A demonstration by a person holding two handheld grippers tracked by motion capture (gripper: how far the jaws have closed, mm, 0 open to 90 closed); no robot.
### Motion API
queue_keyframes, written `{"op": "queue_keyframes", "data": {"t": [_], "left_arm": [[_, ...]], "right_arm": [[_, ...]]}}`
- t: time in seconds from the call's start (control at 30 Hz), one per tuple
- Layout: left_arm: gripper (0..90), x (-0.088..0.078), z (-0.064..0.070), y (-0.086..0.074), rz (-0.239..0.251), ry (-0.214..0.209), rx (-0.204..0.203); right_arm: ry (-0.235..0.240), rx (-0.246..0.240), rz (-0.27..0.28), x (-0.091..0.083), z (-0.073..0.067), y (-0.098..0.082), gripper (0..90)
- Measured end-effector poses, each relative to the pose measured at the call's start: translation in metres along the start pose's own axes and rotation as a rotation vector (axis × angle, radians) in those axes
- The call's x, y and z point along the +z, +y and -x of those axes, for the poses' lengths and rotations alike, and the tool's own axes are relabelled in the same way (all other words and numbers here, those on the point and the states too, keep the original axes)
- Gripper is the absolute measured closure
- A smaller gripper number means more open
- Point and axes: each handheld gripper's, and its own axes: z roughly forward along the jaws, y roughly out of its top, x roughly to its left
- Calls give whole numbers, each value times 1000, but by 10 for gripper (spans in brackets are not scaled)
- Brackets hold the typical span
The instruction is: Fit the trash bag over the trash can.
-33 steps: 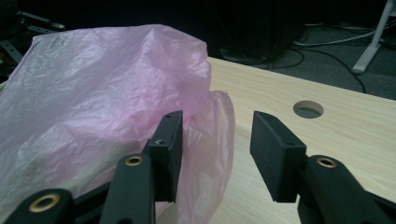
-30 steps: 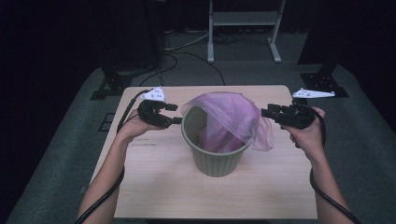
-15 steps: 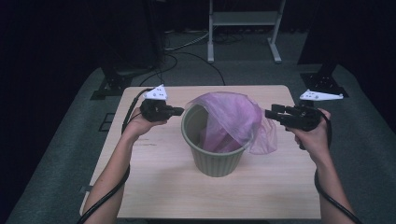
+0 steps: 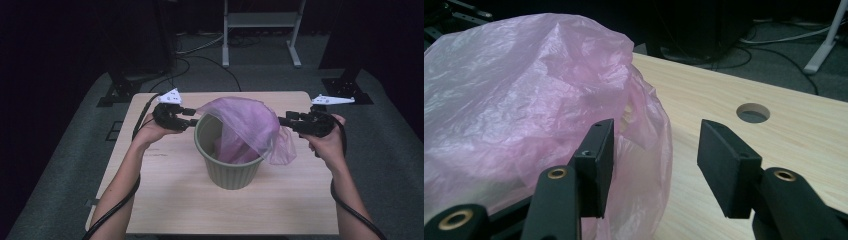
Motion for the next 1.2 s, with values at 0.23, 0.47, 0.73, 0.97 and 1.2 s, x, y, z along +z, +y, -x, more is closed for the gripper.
{"op": "queue_keyframes", "data": {"t": [0.23, 0.47, 0.73, 0.97, 1.2], "left_arm": [[362, 5, -5, 5, -1, 81, -31], [500, 2, -4, 4, 19, 55, 6], [900, -2, 0, 3, 15, 9, 17], [900, -13, 7, -3, 27, -11, 22], [900, -26, 13, -9, 32, -19, 28]], "right_arm": [[13, 3, -20, 8, 1, 0, 484], [8, 8, -22, 6, 5, -2, 484], [13, 17, 0, -7, 8, -4, 471], [15, 12, 40, -29, 8, -9, 465], [14, -39, 57, -46, -5, -13, 462]]}}
